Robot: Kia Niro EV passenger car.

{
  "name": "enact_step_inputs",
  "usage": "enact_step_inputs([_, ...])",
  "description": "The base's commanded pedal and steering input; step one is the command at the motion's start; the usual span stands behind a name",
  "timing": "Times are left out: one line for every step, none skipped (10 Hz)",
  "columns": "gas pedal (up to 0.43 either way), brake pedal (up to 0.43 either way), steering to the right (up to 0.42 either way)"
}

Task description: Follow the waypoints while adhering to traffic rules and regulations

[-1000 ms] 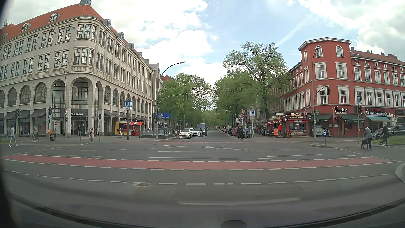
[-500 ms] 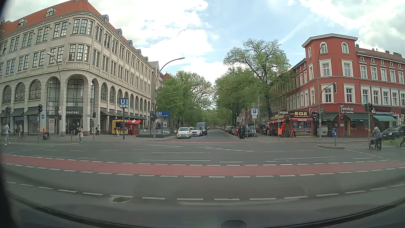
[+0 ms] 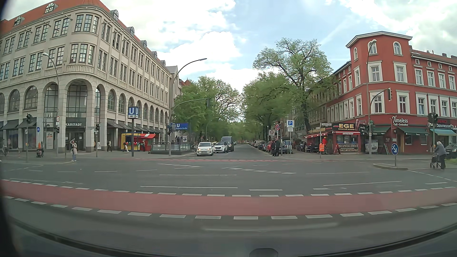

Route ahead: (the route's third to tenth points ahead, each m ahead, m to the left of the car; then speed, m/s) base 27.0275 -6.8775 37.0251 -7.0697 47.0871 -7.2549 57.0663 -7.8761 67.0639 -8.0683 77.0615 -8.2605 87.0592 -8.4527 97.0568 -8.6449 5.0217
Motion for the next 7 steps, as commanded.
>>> enact_step_inputs([0.26,0.012,-0.003])
enact_step_inputs([0.26,0.018,-0.003])
enact_step_inputs([0.26,0.018,-0.002])
enact_step_inputs([0.248,0.018,0.003])
enact_step_inputs([0.248,0.018,0.01])
enact_step_inputs([0.24,0.018,0.011])
enact_step_inputs([0.228,0.018,0.01])
